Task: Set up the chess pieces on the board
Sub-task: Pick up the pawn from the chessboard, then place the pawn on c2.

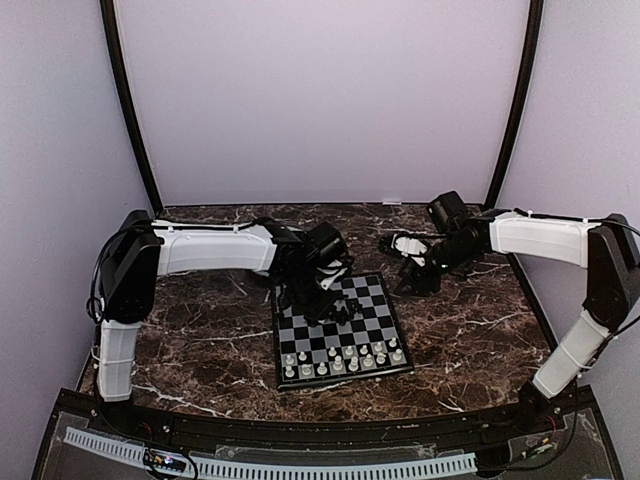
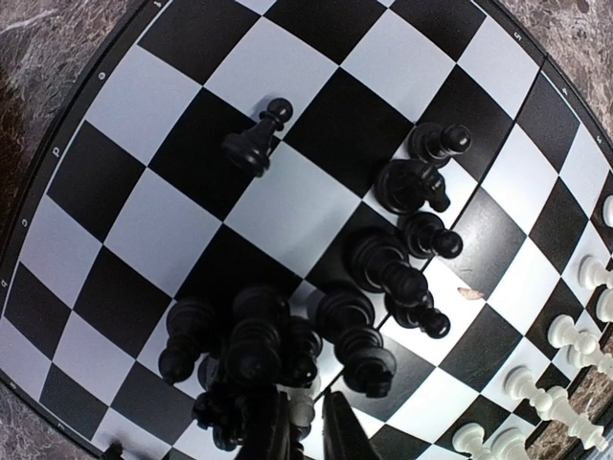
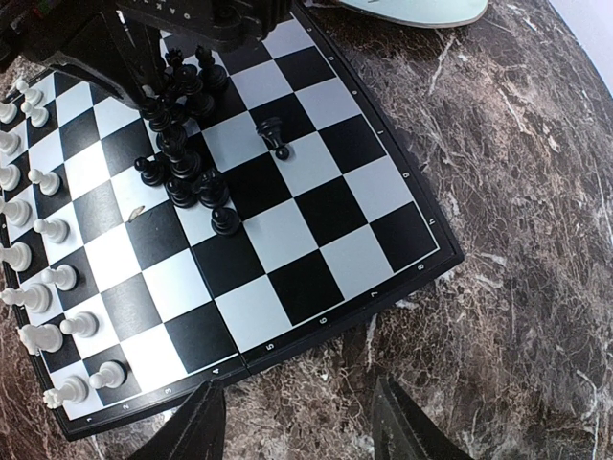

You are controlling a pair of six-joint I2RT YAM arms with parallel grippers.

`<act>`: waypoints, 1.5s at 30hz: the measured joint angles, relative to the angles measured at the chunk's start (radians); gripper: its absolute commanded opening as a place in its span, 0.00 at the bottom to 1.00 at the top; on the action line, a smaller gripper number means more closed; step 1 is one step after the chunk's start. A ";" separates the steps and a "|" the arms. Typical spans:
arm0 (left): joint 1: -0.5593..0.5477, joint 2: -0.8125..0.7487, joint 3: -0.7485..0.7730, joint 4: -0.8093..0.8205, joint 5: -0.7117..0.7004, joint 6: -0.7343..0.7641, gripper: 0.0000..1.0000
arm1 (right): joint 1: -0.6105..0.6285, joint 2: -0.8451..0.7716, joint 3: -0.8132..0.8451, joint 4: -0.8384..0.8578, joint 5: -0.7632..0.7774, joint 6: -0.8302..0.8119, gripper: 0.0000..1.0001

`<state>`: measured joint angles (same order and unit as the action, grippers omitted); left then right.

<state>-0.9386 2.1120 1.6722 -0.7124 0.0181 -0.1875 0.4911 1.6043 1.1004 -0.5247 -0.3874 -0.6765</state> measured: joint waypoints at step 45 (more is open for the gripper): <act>-0.110 -0.210 -0.265 0.053 0.158 0.047 0.06 | 0.013 0.002 0.000 -0.006 0.008 0.000 0.55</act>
<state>-1.0489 1.9018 1.4075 -0.6590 0.1757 -0.1402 0.5045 1.6066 1.1004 -0.5304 -0.3798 -0.6765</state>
